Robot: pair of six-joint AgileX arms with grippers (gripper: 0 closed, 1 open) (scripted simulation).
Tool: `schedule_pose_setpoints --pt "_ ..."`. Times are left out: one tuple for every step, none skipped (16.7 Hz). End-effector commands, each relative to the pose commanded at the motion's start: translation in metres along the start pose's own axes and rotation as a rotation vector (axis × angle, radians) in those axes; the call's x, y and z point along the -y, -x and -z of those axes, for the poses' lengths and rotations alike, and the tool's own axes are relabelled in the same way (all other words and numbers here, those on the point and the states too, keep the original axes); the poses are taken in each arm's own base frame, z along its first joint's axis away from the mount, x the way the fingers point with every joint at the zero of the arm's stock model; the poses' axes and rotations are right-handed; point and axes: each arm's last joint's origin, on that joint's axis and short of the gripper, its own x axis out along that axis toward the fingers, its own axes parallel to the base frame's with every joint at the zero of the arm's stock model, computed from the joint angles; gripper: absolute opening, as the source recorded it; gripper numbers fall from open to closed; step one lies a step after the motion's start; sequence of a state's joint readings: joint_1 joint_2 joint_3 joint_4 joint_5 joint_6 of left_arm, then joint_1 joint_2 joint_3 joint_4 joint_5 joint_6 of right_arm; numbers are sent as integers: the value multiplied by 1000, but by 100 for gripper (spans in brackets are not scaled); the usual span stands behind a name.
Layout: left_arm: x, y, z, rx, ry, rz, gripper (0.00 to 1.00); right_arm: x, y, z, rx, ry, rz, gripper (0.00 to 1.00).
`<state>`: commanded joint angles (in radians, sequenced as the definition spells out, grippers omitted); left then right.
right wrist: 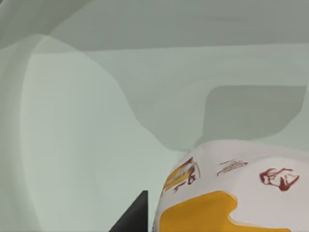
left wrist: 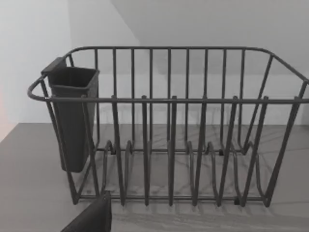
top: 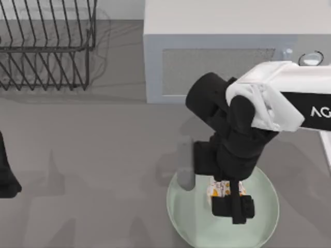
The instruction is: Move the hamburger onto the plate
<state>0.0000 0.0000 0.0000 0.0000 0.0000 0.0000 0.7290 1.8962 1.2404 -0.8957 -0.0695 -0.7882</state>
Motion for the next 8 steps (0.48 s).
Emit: schedule_pose_setpoints --pt "0 0 0 0 0 0 100 0 0 0 0 0 0 8" --pt "0 0 0 0 0 0 100 0 0 0 0 0 0 15" --pt "0 0 0 0 0 0 100 0 0 0 0 0 0 23" --pt "0 0 0 0 0 0 100 0 0 0 0 0 0 30" --pt "0 0 0 0 0 0 100 0 0 0 0 0 0 38" --pt "0 0 0 0 0 0 100 0 0 0 0 0 0 45" --pt "0 0 0 0 0 0 100 0 0 0 0 0 0 53" --pt "0 0 0 0 0 0 100 0 0 0 0 0 0 60"
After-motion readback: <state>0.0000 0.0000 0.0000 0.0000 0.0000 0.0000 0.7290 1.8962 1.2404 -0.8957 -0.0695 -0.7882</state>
